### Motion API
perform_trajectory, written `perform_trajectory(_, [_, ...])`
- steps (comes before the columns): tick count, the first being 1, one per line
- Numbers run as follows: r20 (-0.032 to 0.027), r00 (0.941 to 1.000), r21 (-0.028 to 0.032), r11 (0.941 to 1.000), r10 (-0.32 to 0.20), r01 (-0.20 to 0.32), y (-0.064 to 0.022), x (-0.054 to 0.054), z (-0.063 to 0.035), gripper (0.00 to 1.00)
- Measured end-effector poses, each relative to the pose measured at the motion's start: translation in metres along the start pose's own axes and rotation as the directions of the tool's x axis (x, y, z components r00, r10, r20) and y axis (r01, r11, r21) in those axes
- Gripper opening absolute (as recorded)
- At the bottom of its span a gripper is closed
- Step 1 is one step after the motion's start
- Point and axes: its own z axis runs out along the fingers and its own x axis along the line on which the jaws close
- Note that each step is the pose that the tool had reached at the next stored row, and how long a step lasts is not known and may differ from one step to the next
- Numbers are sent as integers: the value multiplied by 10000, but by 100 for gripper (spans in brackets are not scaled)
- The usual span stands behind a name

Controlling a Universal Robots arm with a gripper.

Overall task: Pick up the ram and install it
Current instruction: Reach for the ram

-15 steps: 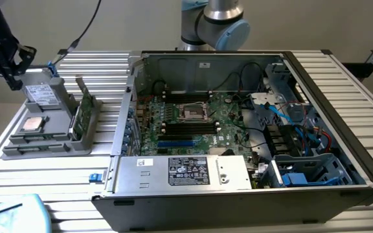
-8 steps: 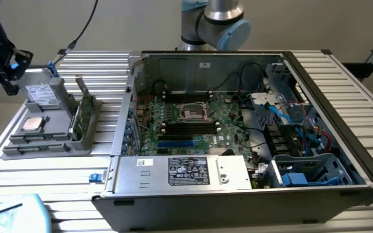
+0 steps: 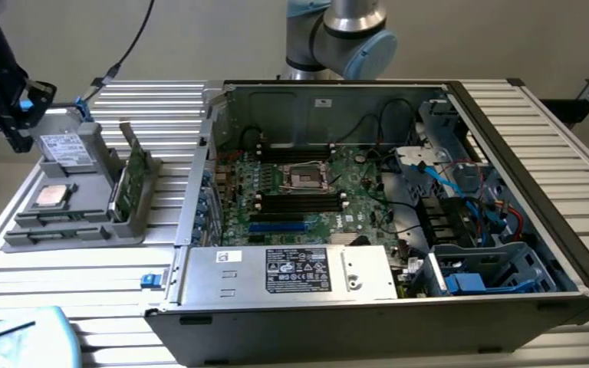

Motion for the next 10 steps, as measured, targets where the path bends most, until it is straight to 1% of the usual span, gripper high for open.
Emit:
perform_trajectory(4, [-25,10000,-4,10000,1,-1,-59,13,-1,11])
perform_trajectory(10, [-33,10000,-5,10000,1,-1,-68,0,-3,11])
